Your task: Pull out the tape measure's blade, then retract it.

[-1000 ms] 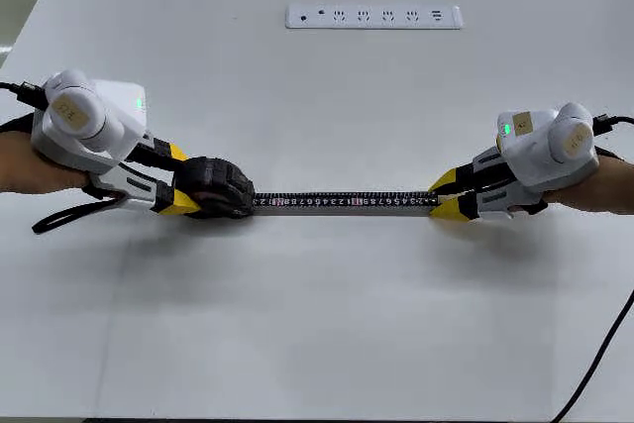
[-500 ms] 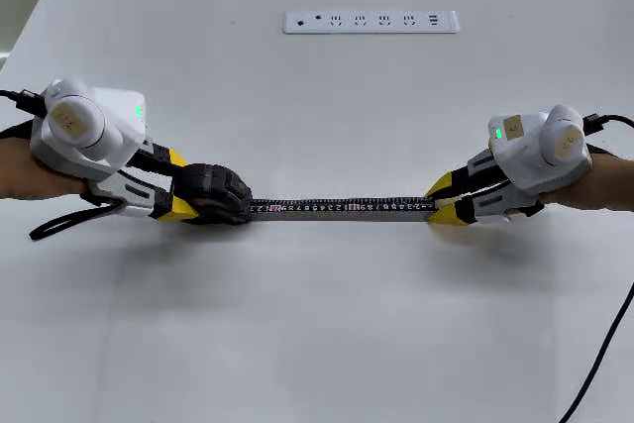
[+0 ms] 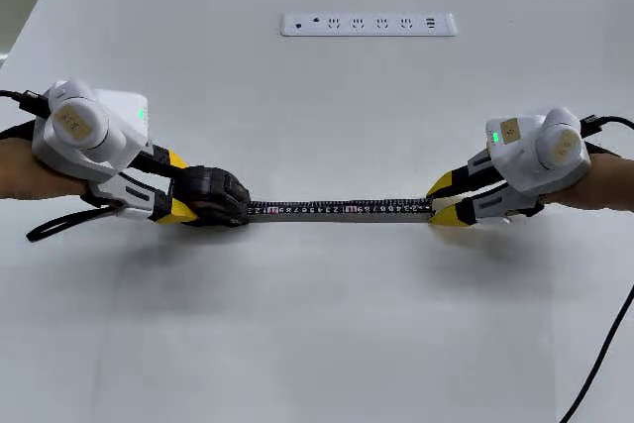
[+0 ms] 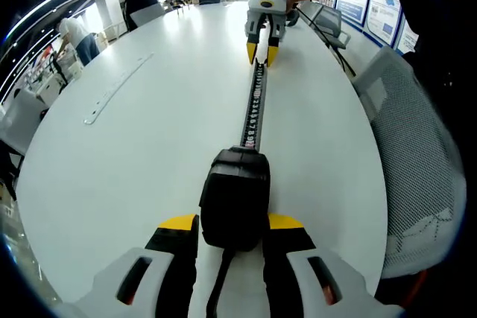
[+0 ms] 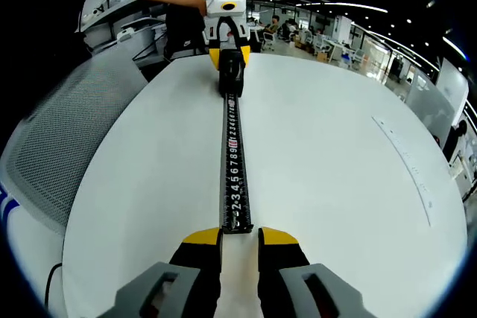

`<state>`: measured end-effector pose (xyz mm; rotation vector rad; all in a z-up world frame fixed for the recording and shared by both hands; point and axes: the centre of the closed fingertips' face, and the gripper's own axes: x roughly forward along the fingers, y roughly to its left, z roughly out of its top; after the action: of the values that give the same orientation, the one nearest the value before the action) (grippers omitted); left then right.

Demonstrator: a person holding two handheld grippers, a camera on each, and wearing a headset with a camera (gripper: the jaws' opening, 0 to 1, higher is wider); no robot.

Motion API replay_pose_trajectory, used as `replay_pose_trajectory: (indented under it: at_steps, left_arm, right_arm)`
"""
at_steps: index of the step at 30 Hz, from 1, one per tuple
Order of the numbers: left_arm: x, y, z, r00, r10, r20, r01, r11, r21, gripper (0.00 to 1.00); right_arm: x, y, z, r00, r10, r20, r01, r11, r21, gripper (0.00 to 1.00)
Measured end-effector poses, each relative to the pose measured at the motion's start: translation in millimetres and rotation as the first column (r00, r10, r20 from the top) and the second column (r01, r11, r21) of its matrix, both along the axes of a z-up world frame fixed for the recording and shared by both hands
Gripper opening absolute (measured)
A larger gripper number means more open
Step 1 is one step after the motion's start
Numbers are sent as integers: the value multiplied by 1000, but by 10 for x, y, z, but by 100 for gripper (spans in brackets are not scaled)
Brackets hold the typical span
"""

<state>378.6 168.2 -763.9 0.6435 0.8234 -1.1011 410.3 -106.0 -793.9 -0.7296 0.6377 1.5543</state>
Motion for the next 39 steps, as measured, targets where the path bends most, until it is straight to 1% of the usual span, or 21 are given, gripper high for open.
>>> replay_pose_trajectory:
  at_steps: [5, 7, 12, 15, 17, 21, 24, 28, 32, 33, 36, 39]
  left_arm:
    - [7, 24, 47, 1000, 13, 0, -13, 1000, -8, 31]
    - [2, 43, 54, 1000, 21, -2, -21, 1000, -7, 35]
    - [-73, 70, 73, 1000, 27, -14, -27, 1000, 3, 40]
    - [-119, 89, 65, 999, 39, -24, -39, 999, 12, 46]
    - [-150, 93, 61, 999, 41, -27, -40, 999, 15, 47]
    - [-219, 124, 40, 997, 58, -47, -57, 998, 28, 53]
    - [-262, 157, 37, 996, 70, -47, -68, 997, 38, 57]
    - [-320, 174, 54, 993, 105, -51, -103, 994, 23, 62]
    - [-376, 176, 59, 990, 131, -42, -131, 991, 12, 68]
    - [-397, 176, 59, 990, 140, -37, -139, 990, 9, 69]
    - [-460, 171, 55, 986, 159, -41, -159, 987, 0, 71]
    - [-510, 165, 59, 983, 182, -35, -182, 983, -15, 74]
  right_arm:
    - [-14, -72, 23, 1000, -11, 8, 11, 1000, -8, 21]
    - [-20, -109, 28, 1000, -16, 14, 16, 1000, -11, 23]
    - [-36, -184, 56, 999, -31, 24, 31, 999, -17, 28]
    - [-64, -220, 72, 999, -40, 28, 41, 999, -23, 33]
    - [-79, -238, 76, 999, -42, 30, 43, 999, -28, 36]
    - [-122, -283, 93, 998, -50, 37, 51, 998, -36, 39]
    - [-163, -315, 100, 997, -64, 34, 65, 997, -41, 44]
    - [-229, -344, 105, 996, -86, 31, 87, 995, -41, 48]
    - [-275, -373, 97, 993, -120, 22, 120, 992, -43, 55]
    - [-298, -379, 97, 992, -123, 22, 124, 991, -43, 56]
    - [-346, -384, 99, 989, -146, 12, 146, 989, -38, 59]
    - [-380, -386, 111, 986, -165, 14, 165, 986, -30, 60]
